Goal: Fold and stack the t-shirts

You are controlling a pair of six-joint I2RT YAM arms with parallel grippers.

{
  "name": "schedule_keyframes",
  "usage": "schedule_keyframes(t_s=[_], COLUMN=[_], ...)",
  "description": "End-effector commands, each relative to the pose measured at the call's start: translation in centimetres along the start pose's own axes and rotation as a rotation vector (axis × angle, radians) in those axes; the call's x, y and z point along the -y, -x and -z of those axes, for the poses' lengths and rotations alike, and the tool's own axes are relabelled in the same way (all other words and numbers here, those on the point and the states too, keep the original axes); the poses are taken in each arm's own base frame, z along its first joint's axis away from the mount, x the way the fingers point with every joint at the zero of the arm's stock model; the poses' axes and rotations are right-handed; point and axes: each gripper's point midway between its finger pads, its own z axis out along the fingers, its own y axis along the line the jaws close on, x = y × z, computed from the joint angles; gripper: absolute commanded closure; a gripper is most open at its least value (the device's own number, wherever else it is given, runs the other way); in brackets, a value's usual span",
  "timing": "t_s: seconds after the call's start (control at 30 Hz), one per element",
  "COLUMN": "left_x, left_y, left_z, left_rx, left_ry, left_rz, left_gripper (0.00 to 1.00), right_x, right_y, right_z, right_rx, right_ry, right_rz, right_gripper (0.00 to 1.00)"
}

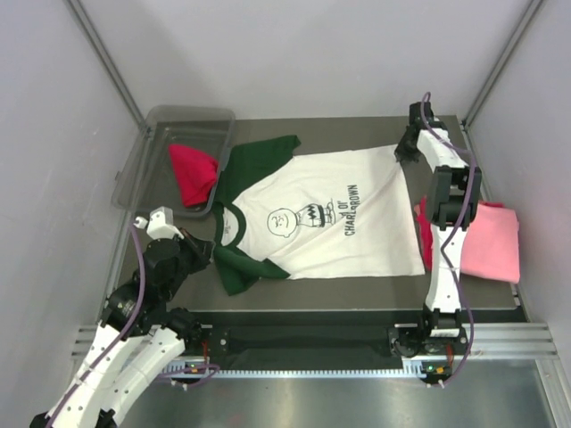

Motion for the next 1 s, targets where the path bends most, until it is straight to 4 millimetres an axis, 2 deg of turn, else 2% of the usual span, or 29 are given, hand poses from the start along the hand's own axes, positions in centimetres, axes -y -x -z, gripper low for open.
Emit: schedule_keyframes(t_s=[0.0,0.1,0.13,0.17,0.2,0.23,0.27,0.33,0.37,0.43,0.47,0.5,0.53,0.57,0.6,0.63,0.67,0.7,0.73,0.77,0.8,0.83,0.87,0.9,0.93,0.97], left_x=[2.1,2.3,2.3,2.3,2.4,2.5,2.7,2.9,2.9,3.1,3.3,3.4,3.3,3.3,3.5,3.5,3.5,3.6,3.6,3.6,3.6,3.7,3.7,3.6,3.7,3.7], left_y=[1.4,1.4,1.5,1.4,1.4,1.4,1.3,1.3,1.2,0.8,0.5,0.2,-0.3,-0.6,-0.9,-1.2,-1.5,-1.6,-1.9,-1.9,-2.0,-2.0,-2.0,-2.0,-1.8,-1.7], left_z=[-0.6,-0.8,-0.8,-0.7,-0.6,-0.5,-0.4,-0.2,-0.1,0.2,0.2,0.2,0.0,-0.1,-0.2,-0.4,-0.5,-0.6,-0.6,-0.6,-0.6,-0.5,-0.5,-0.5,-0.4,-0.4], left_rx=[0.044,0.039,0.039,0.033,0.03,0.029,0.02,0.014,0.011,-0.008,-0.016,-0.029,-0.043,-0.054,-0.07,-0.077,-0.085,-0.09,-0.1,-0.1,-0.101,-0.102,-0.1,-0.098,-0.094,-0.089], left_ry=[-0.072,-0.071,-0.071,-0.071,-0.074,-0.077,-0.085,-0.097,-0.101,-0.122,-0.135,-0.144,-0.145,-0.148,-0.158,-0.162,-0.164,-0.171,-0.174,-0.179,-0.18,-0.183,-0.184,-0.184,-0.188,-0.189], left_rz=[0.011,0.009,0.012,0.011,0.012,0.016,0.018,0.027,0.032,0.039,0.04,0.041,0.047,0.049,0.049,0.051,0.05,0.052,0.051,0.053,0.052,0.051,0.049,0.047,0.047,0.044], left_gripper=[1.0,1.0,1.0,1.0,1.0,1.0,1.0,1.0,1.0,1.0,1.0,1.0,1.0,1.0,1.0,1.0,1.0,1.0,1.0,1.0,1.0,1.0,1.0,1.0,1.0,1.0], right_x=[2.8,3.0,2.9,2.7,2.6,2.6,1.9,2.0,1.5,1.3,0.6,0.4,0.5,-0.1,-0.2,0.1,-0.2,0.0,0.7,0.6,0.8,1.4,1.2,1.2,2.9,3.6], right_y=[0.5,1.7,1.8,2.0,2.2,1.4,2.6,2.4,3.6,3.9,4.6,4.8,3.8,5.1,5.2,4.0,5.0,4.8,3.4,3.8,3.2,0.7,0.9,-0.1,-2.6,-3.1], right_z=[-2.9,-3.3,-3.4,-3.2,-2.8,-2.8,-1.6,-0.6,1.2,2.7,4.8,5.9,6.3,9.1,10.3,10.7,13.6,14.7,14.9,17.8,18.7,18.2,21.1,21.8,20.9,23.0], right_rx=[-0.011,0.003,-0.005,0.002,0.009,-0.008,0.034,0.031,0.064,0.073,0.087,0.095,0.075,0.127,0.144,0.128,0.186,0.197,0.173,0.218,0.222,0.173,0.232,0.233,0.204,0.245], right_ry=[-0.058,-0.024,-0.004,0.006,0.013,0.017,0.051,0.064,0.083,0.097,0.134,0.145,0.152,0.189,0.206,0.211,0.24,0.244,0.234,0.26,0.27,0.271,0.308,0.316,0.253,0.244], right_rz=[-0.051,-0.105,-0.113,-0.11,-0.108,-0.104,-0.105,-0.1,-0.099,-0.093,-0.091,-0.091,-0.088,-0.088,-0.082,-0.075,-0.067,-0.056,-0.056,-0.053,-0.052,-0.058,-0.057,-0.062,-0.078,-0.092], right_gripper=[1.0,0.98,0.94,0.7,0.61,0.59,0.51,0.47,0.43,0.41,0.41,0.41,0.41,0.4,0.4,0.4,0.39,0.39,0.39,0.39,0.4,0.4,0.41,0.43,0.45,0.46])
